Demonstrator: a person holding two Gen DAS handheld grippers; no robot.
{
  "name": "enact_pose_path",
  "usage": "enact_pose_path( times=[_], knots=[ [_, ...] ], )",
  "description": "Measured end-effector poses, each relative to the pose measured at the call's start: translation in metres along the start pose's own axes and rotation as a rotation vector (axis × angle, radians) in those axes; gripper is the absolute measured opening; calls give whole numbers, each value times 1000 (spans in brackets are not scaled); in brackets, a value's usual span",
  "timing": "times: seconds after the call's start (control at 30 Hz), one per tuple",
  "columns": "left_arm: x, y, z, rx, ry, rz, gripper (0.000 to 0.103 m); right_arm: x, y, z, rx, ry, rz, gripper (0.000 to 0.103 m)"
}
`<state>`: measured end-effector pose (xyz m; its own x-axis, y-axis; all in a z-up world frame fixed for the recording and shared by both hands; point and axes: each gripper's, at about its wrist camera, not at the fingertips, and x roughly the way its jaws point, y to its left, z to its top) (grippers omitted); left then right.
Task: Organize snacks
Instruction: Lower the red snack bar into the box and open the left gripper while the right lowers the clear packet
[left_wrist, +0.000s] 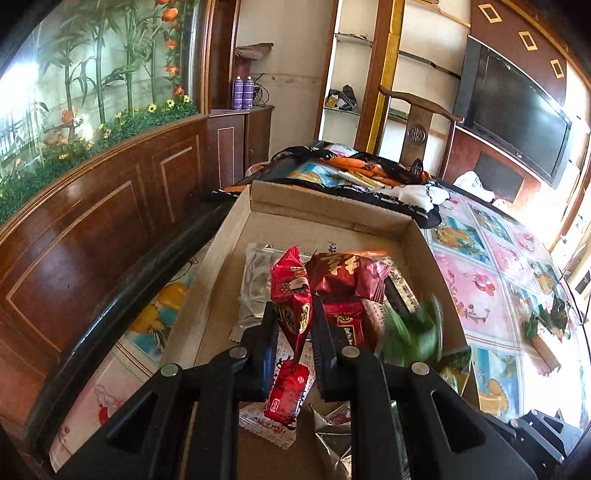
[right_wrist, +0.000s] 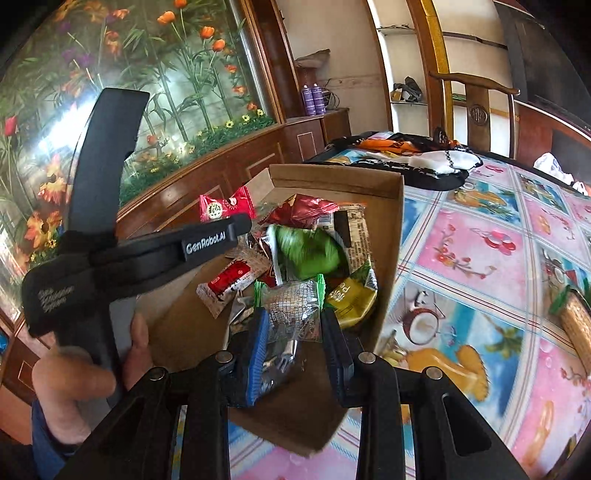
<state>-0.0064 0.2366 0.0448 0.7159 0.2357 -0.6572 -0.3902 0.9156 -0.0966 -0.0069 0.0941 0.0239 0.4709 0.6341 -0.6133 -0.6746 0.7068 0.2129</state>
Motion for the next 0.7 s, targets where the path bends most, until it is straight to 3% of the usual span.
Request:
enact_pose_path(
  times=[0.7],
  knots=[
    [11, -11, -6, 65, 45, 88, 16, 7, -1, -9, 12, 11, 17, 32]
  ],
)
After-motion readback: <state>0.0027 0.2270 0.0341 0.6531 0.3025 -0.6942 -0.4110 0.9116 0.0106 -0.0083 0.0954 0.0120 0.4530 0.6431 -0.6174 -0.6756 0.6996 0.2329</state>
